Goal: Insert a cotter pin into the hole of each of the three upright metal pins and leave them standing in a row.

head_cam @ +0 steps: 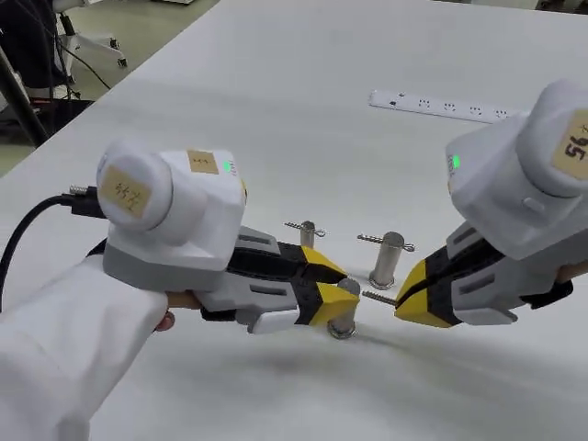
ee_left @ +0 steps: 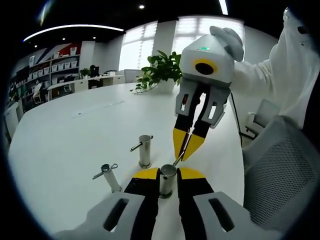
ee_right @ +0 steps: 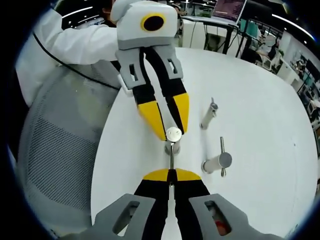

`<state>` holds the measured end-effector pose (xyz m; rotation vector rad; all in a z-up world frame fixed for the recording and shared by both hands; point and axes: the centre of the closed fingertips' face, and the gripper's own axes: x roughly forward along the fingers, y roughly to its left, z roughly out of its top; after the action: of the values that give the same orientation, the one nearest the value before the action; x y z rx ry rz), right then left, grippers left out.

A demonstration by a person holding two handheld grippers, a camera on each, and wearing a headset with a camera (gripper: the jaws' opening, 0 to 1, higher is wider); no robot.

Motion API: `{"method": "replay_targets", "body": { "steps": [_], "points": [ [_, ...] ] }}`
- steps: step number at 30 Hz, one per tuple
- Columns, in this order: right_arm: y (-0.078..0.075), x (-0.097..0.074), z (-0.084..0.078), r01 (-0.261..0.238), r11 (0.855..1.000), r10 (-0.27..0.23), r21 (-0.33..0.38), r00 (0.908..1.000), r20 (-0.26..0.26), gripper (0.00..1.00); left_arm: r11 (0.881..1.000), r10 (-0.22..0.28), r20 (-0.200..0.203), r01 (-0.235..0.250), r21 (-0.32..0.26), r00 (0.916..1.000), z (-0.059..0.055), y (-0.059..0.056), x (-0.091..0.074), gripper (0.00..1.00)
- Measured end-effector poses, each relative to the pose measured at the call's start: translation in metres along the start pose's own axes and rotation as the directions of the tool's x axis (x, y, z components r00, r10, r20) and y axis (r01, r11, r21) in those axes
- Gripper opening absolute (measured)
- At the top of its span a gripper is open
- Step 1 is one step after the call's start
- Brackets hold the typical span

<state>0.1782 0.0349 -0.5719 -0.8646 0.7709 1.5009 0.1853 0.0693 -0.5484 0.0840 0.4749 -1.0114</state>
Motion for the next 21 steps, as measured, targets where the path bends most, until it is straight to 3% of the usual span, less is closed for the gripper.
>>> {"method": "replay_targets", "body": {
  "steps": [21],
  "points": [
    [0.0011, 0.0027, 0.0071, 0.011, 1.000, -0.010, 0.010, 0.9997, -0.024, 0.00, 1.000, -0.004, -0.010, 0.004, 0.011, 0.9999, -0.0009, -0.0017, 0.0024, 0.10]
  ]
}}
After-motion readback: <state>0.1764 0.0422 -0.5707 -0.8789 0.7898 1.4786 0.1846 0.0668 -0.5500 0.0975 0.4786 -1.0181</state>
